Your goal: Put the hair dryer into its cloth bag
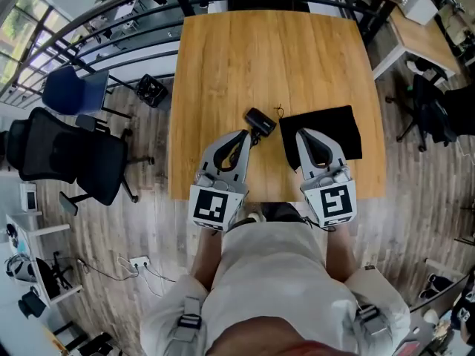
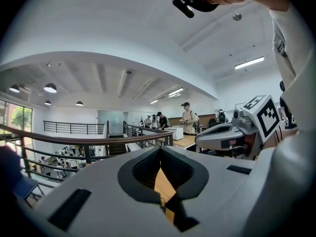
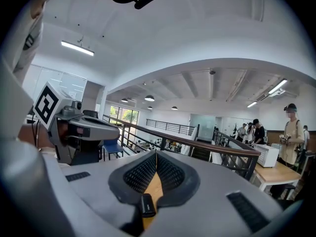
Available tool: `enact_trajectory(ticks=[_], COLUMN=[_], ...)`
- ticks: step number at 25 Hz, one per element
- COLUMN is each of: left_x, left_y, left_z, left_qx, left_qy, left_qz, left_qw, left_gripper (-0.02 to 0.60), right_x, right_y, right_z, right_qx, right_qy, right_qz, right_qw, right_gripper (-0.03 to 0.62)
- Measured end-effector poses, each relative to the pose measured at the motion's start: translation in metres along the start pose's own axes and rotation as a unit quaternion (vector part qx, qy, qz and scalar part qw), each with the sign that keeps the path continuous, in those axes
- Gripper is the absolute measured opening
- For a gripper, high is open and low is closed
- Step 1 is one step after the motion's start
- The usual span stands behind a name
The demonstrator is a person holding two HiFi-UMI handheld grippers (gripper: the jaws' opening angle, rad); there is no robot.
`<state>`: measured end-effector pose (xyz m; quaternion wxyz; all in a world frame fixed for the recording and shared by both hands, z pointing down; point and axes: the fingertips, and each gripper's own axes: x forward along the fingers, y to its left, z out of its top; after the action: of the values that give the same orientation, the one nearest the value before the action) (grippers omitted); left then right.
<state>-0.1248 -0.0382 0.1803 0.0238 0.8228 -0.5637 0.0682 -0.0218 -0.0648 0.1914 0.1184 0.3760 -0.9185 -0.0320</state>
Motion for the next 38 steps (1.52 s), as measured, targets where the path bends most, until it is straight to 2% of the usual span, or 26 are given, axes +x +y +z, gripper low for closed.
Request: enact_trajectory(ticks=[11,17,23,28,38], left_x=[0.028,0.03,0.039,0.044,0.048], left_y=[0.001,0.004,0.001,-0.002,0.002], left_z=[-0.001,-0.006,-0.008,-0.003,-0.012], left_qx=[0.008,0.012,0.012,0.016,0.006], left_qy=[0.018,0.029,0.026,0.009,0.006], left_qz=[0.038,0.046,0.032,0.001,-0.042], left_qw=[0.9991,0.9984,0.9991,0.9998,0.9991], left_gripper=[0.02,0.02,0.02,0.02,0.021], right_x=[0.021,0.029,0.027,0.025,0.033], right_y=[-0.029,-0.022,-0.026,-0.027,-0.024], right_z=[-0.012,-0.016,-0.022,-0.023,-0.028], right_qx=[0.017,0.024,0.028,0.03,0.028], right_qy=[-0.003,-0.005,0.0,0.007,0.023], right_qz=[0.041,0.058,0.047,0.033,0.007], right_qw=[0.999,0.998,0.999,0.999,0.999], right_gripper=[0.021,0.021,0.021,0.021,0.021])
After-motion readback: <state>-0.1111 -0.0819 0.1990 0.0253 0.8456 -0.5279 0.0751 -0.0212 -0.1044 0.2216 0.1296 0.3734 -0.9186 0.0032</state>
